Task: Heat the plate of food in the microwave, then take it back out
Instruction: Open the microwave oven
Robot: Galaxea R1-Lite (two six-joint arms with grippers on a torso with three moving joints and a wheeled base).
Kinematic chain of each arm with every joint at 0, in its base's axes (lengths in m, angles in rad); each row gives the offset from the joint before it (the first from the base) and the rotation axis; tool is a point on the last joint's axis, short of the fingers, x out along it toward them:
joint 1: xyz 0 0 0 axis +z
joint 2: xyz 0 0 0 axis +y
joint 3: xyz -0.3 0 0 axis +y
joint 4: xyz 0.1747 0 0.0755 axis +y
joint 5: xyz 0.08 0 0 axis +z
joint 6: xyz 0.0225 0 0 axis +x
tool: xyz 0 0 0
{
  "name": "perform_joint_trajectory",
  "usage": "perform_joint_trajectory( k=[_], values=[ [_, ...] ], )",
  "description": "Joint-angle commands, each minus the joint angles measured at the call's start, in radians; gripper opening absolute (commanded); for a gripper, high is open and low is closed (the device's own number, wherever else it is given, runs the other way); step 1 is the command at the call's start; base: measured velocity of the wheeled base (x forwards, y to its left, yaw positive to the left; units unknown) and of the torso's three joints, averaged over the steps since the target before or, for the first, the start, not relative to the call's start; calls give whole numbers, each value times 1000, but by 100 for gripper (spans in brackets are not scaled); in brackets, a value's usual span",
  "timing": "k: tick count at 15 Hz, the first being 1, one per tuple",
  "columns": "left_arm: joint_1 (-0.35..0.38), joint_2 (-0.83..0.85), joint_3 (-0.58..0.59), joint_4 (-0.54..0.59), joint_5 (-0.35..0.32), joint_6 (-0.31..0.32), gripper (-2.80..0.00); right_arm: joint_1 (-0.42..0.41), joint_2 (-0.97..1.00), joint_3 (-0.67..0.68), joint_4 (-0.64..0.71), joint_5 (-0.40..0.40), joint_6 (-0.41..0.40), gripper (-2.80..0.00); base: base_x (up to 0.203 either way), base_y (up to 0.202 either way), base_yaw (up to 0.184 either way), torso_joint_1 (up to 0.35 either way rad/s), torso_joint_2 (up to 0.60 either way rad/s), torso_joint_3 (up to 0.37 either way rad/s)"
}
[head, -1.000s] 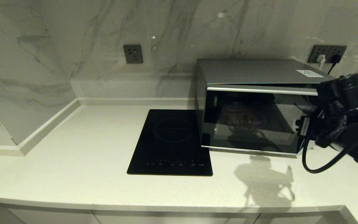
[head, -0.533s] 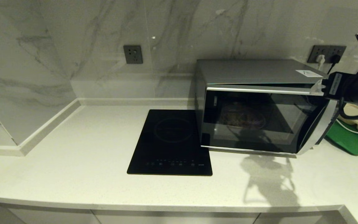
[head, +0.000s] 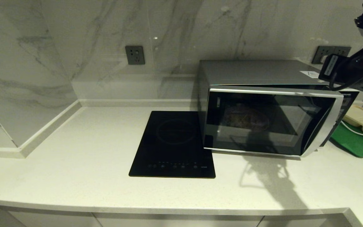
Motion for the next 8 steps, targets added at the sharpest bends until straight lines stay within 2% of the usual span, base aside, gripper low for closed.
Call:
perform_joint_trajectory(
  k=[1, 4, 6, 8],
  values=[
    [0, 0, 0, 0, 1, 0, -280, -48, 113, -83, 11, 19, 2, -280, 0, 0, 0, 0, 0, 0],
    [0, 0, 0, -1, 1, 0, -280, -136, 213, -222, 44, 119, 5, -280, 0, 0, 0, 0, 0, 0],
    [0, 0, 0, 0, 1, 0, -280, -184, 241, -244, 49, 190, 9, -280, 0, 0, 0, 0, 0, 0],
    [0, 0, 0, 1, 1, 0, -280, -204, 263, -245, 44, 214, 10, -280, 0, 0, 0, 0, 0, 0]
  ],
)
